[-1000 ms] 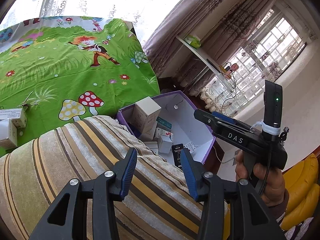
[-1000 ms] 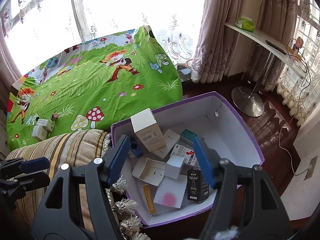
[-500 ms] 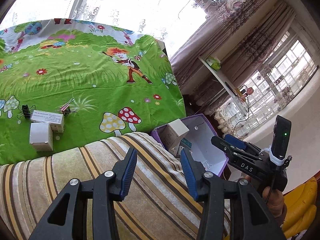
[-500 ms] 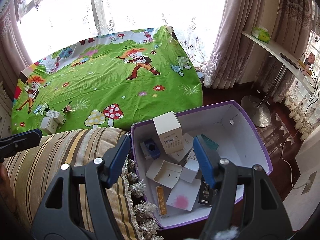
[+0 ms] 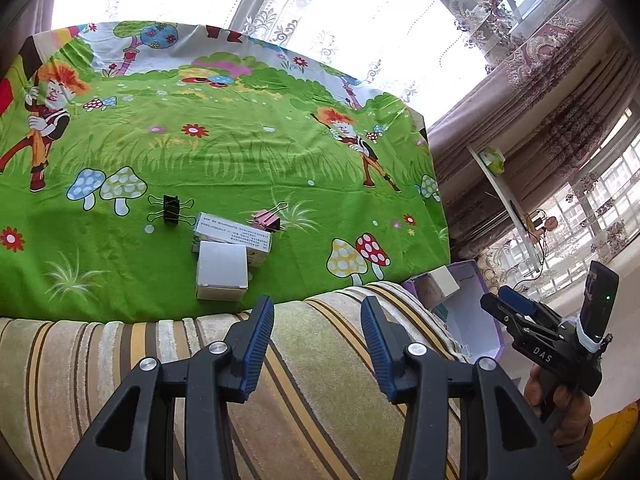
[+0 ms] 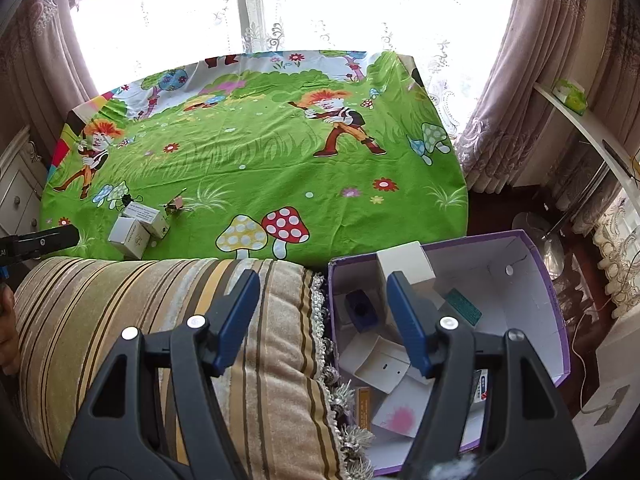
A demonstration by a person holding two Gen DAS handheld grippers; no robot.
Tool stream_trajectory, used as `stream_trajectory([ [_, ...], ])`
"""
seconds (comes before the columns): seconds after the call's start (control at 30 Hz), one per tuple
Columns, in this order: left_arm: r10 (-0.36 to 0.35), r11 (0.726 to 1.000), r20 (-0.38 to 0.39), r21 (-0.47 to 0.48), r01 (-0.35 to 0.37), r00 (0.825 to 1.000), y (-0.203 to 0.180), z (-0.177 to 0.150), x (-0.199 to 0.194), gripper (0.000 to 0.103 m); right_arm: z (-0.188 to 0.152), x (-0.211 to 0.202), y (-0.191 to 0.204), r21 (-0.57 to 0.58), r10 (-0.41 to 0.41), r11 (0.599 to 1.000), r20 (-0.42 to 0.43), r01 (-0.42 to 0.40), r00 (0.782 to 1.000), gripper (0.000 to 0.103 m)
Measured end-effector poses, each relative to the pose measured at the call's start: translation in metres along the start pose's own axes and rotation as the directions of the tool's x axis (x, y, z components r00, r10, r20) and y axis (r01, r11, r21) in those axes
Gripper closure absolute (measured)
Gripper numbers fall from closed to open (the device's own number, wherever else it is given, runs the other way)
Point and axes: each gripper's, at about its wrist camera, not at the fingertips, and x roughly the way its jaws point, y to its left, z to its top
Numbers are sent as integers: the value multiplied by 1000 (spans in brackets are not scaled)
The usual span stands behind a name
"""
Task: Organize rigid objects
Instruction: 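Move both tools back over the bed toward the remaining items, then grasp the white cube box with the left tool while the right tool grasps the pink binder clip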
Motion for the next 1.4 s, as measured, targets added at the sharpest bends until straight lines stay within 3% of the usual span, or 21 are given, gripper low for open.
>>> stream_trajectory([
  [0.17,87,996,-54,0,-87,995,16,9,12,56,10,8,18,-49,22,999,-10,-23,1000,34],
  [0.3,156,988,-91,16,-156,984,25,16,24,49,19,17,30,-84,38,996,-20,-40,999,34],
  [0.57,220,975,-197,27,-219,955,35,27,58,41,33,37,57,-158,70,984,-57,-79,996,34],
  [0.8,241,970,-257,32,-241,936,42,35,84,41,43,58,80,-215,99,969,-97,-118,990,34],
  [1.1,236,971,-281,38,-234,930,50,40,100,45,58,93,104,-213,165,956,-181,-203,970,33],
  [1.17,226,974,-287,33,-226,931,52,39,102,55,62,102,110,-219,161,954,-194,-203,968,32],
  [1.4,163,985,-267,-13,-173,950,63,38,96,55,68,133,134,-323,134,924,-227,-205,965,31],
])
